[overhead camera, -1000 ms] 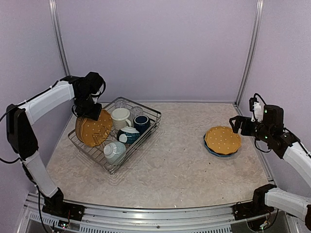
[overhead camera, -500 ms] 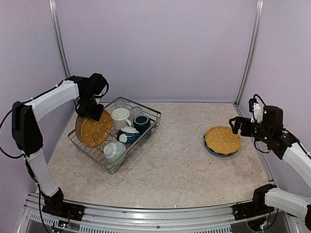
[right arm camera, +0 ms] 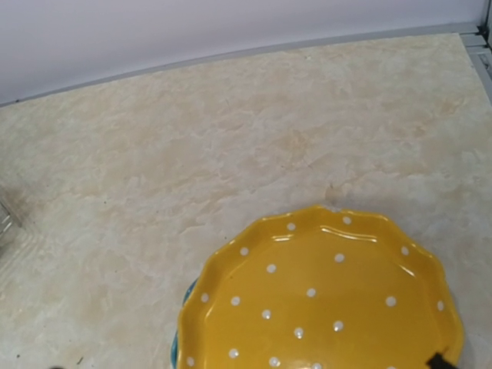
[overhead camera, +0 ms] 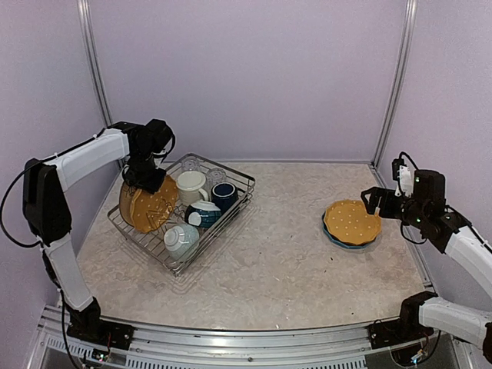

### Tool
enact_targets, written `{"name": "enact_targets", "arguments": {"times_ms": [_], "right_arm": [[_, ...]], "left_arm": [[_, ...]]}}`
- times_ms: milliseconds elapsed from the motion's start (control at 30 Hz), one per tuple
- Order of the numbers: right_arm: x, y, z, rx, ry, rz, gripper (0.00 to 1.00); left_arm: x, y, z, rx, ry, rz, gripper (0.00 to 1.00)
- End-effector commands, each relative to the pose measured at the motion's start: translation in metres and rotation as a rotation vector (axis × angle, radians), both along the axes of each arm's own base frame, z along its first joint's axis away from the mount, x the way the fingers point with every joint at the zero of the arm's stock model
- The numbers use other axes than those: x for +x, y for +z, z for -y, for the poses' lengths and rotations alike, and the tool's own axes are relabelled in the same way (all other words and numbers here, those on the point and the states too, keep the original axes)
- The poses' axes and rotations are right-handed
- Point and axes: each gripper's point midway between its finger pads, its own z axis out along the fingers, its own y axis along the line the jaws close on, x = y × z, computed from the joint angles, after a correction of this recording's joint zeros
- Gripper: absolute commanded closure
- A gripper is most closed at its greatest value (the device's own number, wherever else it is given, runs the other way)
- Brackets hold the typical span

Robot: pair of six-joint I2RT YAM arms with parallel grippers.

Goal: Unload the mixed dishes from the dish rack
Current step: Grab the plate from the dish rack.

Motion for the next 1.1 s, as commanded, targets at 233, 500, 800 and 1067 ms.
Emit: {"name": "enact_targets", "arguments": {"times_ms": [233,500,800,1067], "right_arm": [[-0.002,-0.002,-0.005,0.029,0.012,-0.006,0.0],[0.0,-0.001,-0.01,0.053,0.029,0.0,0.0],[0.001,-0.007,-0.01,0.055,0.03,-0.012,0.0],[0.003,-0.008,-0.012,0.056,0.034,-0.018,0.0]], "left_arm": [[-0.002,0.018,0.011,-0.038,-0.015,0.041,0.77],[-0.007,0.033,0.012,-0.034,-0.04,0.055,0.91],[-0.011,0.051,0.015,0.008,-0.071,0.078,1.0],[-0.01,0.066,0.019,-0.017,-0.074,0.112,1.0]]}}
